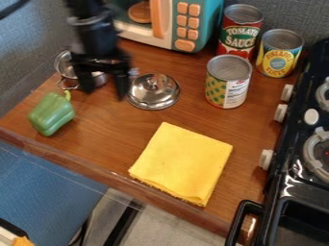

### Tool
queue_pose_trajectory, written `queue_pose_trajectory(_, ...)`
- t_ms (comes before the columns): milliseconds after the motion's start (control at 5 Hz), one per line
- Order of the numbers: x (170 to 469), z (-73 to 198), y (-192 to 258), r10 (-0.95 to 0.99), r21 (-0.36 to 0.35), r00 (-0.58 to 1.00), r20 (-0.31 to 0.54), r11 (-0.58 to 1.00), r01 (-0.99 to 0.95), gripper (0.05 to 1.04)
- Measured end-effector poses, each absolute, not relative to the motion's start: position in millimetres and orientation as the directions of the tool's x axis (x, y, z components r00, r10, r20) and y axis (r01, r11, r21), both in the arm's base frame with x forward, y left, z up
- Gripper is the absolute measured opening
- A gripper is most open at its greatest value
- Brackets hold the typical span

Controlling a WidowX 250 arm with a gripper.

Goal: Put the green bell pepper in the pot

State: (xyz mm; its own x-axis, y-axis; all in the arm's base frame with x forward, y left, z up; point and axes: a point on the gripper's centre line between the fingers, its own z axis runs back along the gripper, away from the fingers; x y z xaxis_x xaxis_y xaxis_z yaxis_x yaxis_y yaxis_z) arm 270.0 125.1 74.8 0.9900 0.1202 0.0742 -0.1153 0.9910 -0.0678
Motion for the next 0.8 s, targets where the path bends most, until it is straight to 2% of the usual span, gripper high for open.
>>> queue_pose_trajectory(400,241.1,74.4,170.0,0.068,-0.004,0.997,0.045,0.998,-0.068,1.001)
queue_pose_trajectory(600,231.4,78.5,169.6,0.029,0.028,0.999,0.034,0.999,-0.03,1.001)
queue_pose_trajectory(800,226.8,70.8,172.9,0.066,0.08,0.998,0.021,0.995,-0.067,1.001)
